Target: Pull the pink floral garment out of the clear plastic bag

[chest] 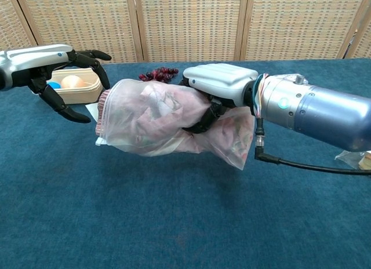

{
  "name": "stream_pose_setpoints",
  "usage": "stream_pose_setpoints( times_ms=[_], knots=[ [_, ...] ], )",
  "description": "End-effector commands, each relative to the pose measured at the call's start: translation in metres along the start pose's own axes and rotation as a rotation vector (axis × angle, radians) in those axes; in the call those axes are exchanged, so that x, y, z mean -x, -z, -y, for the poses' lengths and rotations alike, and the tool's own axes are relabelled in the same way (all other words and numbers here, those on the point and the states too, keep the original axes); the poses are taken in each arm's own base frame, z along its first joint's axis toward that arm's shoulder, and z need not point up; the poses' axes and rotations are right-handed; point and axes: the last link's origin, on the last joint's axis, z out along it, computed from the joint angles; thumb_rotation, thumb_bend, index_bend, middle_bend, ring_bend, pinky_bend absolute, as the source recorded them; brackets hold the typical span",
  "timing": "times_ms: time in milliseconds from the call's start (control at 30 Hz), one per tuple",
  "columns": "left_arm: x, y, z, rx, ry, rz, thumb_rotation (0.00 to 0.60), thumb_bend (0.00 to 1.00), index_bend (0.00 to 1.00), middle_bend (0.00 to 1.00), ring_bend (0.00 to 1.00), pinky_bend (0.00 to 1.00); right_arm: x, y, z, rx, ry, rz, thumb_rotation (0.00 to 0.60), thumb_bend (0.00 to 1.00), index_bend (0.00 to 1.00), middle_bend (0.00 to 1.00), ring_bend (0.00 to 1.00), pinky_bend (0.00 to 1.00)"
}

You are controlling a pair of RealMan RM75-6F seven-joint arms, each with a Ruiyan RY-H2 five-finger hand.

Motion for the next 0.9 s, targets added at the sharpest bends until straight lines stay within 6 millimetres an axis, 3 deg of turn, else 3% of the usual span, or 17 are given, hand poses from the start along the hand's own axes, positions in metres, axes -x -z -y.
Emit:
stream_pose_setpoints(
  times_ms=[33, 900],
  knots=[
    [0.002, -0.002, -0.004, 0.001, 0.011, 0.012, 0.600, 0.11, 0.37, 0.00, 0.00, 0.00, 0.000, 0.001, 0.001, -0.001, 0.002, 0.004, 0.600, 0.56, 0.61, 0.62, 0.50, 0.51],
    [0.017, -0.021, -0.036, 0.027, 0.044, 0.037, 0.600, 0.11, 0.37, 0.00, 0.00, 0.00, -0.004, 0.000, 0.009, -0.004, -0.018, 0.001, 0.600, 0.56, 0.61, 0.63, 0.50, 0.51]
  ],
)
